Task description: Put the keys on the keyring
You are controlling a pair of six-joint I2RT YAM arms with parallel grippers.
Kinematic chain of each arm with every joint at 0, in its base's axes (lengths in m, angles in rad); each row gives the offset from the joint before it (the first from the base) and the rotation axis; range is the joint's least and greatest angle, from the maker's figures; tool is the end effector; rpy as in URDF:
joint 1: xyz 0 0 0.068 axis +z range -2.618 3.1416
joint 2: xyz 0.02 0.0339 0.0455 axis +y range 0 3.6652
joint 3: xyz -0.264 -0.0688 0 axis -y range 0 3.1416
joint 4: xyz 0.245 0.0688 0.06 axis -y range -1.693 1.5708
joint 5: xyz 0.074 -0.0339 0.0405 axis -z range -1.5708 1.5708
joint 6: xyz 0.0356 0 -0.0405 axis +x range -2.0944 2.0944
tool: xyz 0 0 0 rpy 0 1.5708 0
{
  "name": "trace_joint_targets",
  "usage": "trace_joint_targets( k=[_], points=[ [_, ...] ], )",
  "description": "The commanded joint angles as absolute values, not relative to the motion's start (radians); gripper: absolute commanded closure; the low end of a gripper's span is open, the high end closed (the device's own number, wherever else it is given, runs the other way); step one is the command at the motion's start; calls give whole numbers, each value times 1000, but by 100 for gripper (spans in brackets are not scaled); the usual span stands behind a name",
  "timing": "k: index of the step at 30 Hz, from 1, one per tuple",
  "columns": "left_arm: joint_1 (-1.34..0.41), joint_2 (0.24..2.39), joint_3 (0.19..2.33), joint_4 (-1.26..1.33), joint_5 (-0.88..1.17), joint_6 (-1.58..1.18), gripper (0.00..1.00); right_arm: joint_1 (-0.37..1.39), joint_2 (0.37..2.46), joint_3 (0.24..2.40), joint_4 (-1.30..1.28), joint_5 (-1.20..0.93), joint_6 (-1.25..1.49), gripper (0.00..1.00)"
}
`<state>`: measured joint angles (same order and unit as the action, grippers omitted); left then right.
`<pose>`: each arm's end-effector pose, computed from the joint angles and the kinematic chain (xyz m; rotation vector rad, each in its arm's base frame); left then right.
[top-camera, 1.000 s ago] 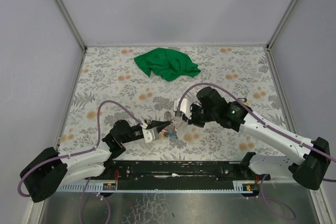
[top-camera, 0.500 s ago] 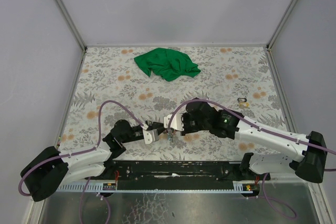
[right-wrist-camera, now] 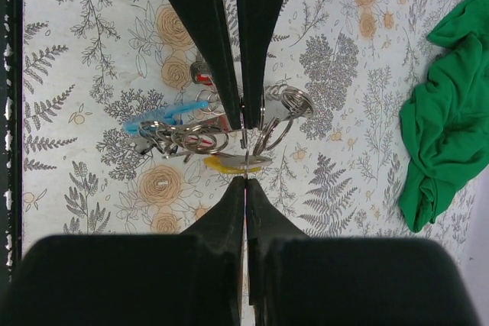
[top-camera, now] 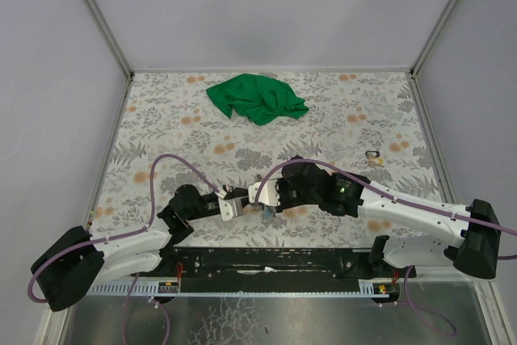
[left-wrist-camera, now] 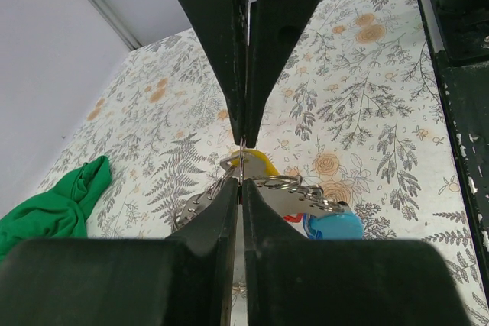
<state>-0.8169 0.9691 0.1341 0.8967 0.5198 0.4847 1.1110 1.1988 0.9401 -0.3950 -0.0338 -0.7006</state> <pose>0.1132 -0.1464 0.1963 1.2419 0.9331 -0.6549 0.1157 0.2364 0.2881 -1.7717 1.3655 0.2620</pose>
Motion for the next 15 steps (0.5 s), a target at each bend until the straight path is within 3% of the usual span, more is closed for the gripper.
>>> trace_joint_targets(
  k=[1,15],
  points=[
    [-810,953,141,1010,515,475,100,1123,1193,931,-335,-9,-719,100],
    [-810,952,141,1011,511,474,100,1125,1180,928,-328,-33,-707,100]
  ],
)
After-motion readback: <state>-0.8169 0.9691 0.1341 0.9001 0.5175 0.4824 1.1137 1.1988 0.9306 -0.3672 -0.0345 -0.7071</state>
